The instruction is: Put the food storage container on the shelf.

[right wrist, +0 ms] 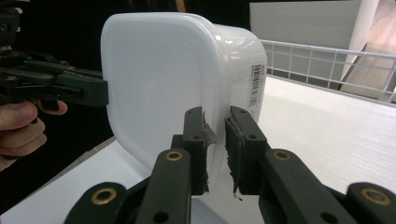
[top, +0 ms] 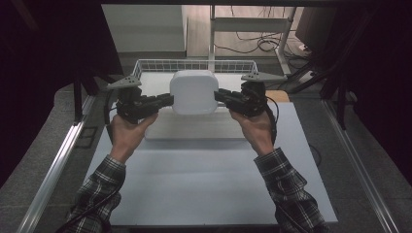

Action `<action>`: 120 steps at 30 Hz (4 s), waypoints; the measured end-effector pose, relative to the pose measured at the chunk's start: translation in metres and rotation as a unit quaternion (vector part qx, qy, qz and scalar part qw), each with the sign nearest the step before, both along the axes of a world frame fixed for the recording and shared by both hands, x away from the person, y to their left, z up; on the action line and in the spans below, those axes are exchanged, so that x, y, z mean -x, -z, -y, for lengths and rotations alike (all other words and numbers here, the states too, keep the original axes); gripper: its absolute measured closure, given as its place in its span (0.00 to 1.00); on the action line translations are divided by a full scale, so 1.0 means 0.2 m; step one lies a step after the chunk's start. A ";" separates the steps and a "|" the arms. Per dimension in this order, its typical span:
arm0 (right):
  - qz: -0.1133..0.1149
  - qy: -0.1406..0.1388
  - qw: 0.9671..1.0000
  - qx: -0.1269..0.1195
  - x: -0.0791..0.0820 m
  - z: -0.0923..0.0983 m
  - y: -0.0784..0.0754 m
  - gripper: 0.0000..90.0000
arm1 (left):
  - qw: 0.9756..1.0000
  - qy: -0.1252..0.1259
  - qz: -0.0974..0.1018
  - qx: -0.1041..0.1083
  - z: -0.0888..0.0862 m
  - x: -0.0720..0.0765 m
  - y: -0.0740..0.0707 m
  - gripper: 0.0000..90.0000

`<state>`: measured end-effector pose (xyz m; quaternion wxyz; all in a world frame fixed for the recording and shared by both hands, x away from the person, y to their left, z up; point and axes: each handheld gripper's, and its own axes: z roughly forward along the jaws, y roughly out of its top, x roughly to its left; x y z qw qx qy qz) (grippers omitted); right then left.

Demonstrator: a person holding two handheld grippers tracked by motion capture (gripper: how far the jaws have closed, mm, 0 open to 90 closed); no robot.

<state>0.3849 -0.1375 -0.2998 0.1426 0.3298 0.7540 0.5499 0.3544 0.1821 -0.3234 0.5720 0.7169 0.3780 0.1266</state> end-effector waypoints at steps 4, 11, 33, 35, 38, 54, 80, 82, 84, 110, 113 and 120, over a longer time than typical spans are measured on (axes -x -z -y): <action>-0.007 0.007 1.000 -0.003 -0.06 -0.01 0.00 0.85 | 1.000 -0.001 -0.007 0.000 0.00 -0.06 0.00 0.90; -0.013 0.013 1.000 -0.004 -0.12 -0.03 0.00 0.85 | 1.000 -0.001 -0.021 0.006 -0.01 -0.12 0.00 0.89; -0.014 0.027 1.000 0.009 -0.22 -0.08 0.02 0.72 | 0.999 -0.013 -0.033 0.000 0.01 -0.24 0.00 0.74; -0.011 0.028 0.999 0.012 -0.23 -0.08 0.02 0.70 | 0.999 -0.014 -0.033 -0.001 0.02 -0.24 0.00 0.73; -0.014 0.030 0.999 0.010 -0.24 -0.09 0.02 0.68 | 0.999 -0.020 -0.033 -0.012 0.03 -0.27 0.00 0.72; -0.003 0.047 0.999 0.026 -0.31 -0.13 0.04 0.61 | 0.998 -0.039 -0.038 -0.023 0.05 -0.34 0.00 0.57; -0.009 0.076 0.997 0.008 -0.38 -0.11 0.04 0.44 | 0.998 -0.050 -0.031 -0.035 0.07 -0.40 -0.02 0.36; -0.012 0.069 0.998 0.003 -0.37 -0.11 0.04 0.39 | 0.998 -0.047 -0.031 -0.034 0.07 -0.40 -0.03 0.30; -0.015 0.063 0.998 0.000 -0.37 -0.10 0.04 0.37 | 0.998 -0.041 -0.030 -0.031 0.07 -0.38 -0.03 0.27; -0.003 0.005 1.000 0.030 -0.22 -0.07 0.13 0.05 | 0.998 0.004 -0.009 -0.059 0.05 -0.21 0.11 0.07; -0.002 0.003 0.999 0.032 -0.21 -0.07 0.14 0.05 | 0.998 0.002 -0.006 -0.064 0.04 -0.20 0.13 0.06; 0.005 -0.001 0.999 0.043 -0.17 -0.08 0.16 0.05 | 0.998 0.002 0.005 -0.069 0.04 -0.15 0.17 0.06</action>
